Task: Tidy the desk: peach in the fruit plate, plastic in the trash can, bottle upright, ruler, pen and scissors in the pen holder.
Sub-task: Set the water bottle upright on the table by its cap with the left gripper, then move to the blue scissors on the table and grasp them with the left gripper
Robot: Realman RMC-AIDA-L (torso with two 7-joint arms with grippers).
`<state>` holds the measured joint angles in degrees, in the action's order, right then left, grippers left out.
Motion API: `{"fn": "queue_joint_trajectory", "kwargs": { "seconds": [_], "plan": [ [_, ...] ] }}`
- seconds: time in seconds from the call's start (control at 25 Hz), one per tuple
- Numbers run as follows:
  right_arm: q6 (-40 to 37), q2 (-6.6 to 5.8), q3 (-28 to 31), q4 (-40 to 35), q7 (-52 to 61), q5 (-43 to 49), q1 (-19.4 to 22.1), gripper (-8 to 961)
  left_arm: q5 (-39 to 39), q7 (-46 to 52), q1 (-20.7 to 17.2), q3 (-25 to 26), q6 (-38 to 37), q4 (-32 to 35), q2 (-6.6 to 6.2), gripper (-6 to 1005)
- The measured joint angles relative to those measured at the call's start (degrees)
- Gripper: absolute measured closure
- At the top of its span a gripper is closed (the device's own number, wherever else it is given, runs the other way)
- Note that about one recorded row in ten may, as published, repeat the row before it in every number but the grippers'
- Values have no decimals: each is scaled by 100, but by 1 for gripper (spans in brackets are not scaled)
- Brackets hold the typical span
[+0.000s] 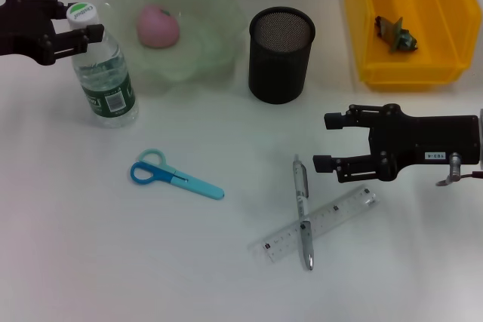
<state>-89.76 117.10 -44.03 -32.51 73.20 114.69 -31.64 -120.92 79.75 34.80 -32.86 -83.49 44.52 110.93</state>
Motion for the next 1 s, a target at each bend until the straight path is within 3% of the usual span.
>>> {"fn": "queue_joint_trajectory", "kwargs": {
  "seconds": [0.4, 0.6, 0.72, 1.0],
  "plan": [
    [-7, -4, 0, 0, 9, 0, 8, 119, -9, 73, -9, 32, -41, -3, -11, 456],
    [-7, -11, 0, 0, 11, 0, 1, 119, -7, 124, -4, 40, -109, 1, -35, 249],
    [-5, -12, 0, 0, 11, 1, -5, 120, 52, 127, 2, 56, -152, 3, -37, 233],
    [-8, -13, 49, 0, 16, 1, -16, 119, 1271, 68, -201, 130, -603, -16, -73, 196]
  ]
}}
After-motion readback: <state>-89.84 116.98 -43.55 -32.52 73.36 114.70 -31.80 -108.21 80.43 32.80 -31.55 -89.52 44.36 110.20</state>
